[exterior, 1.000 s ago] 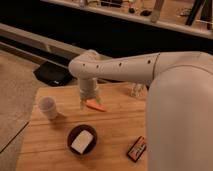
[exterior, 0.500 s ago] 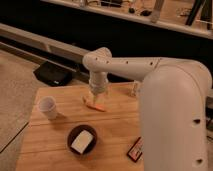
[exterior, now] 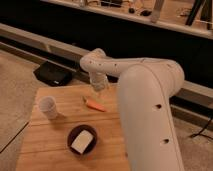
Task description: Place the pepper in the ceramic cup
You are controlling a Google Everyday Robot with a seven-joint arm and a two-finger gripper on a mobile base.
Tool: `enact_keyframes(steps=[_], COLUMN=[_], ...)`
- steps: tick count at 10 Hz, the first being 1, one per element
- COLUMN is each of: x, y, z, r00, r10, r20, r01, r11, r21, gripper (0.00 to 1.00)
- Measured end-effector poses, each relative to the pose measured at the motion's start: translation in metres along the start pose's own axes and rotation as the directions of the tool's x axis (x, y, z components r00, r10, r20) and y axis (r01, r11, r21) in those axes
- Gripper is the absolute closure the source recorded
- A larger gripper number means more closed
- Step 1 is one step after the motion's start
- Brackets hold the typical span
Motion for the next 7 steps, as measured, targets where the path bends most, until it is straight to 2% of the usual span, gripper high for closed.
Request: enact_keyframes(steps=[2, 3, 4, 5, 7], x=[-0.013, -0.019, -0.023, -0.026, -0.031], y=[0.005, 0.012, 0.023, 0.029, 0.034], z=[0.013, 0.020, 0.026, 0.029, 0.031], r00=[1.000, 1.000, 0.999, 0.999, 0.999], r10=[-0.014, -0.024, -0.030, -0.033, -0.034], r20=[-0.005, -0.013, -0.019, -0.021, -0.018], r01=[0.014, 0.023, 0.029, 0.031, 0.032], r11=[1.000, 1.000, 0.998, 0.996, 0.991], r21=[0.008, -0.014, -0.058, -0.087, -0.127], gripper=[0.35, 0.35, 0.35, 0.35, 0.35])
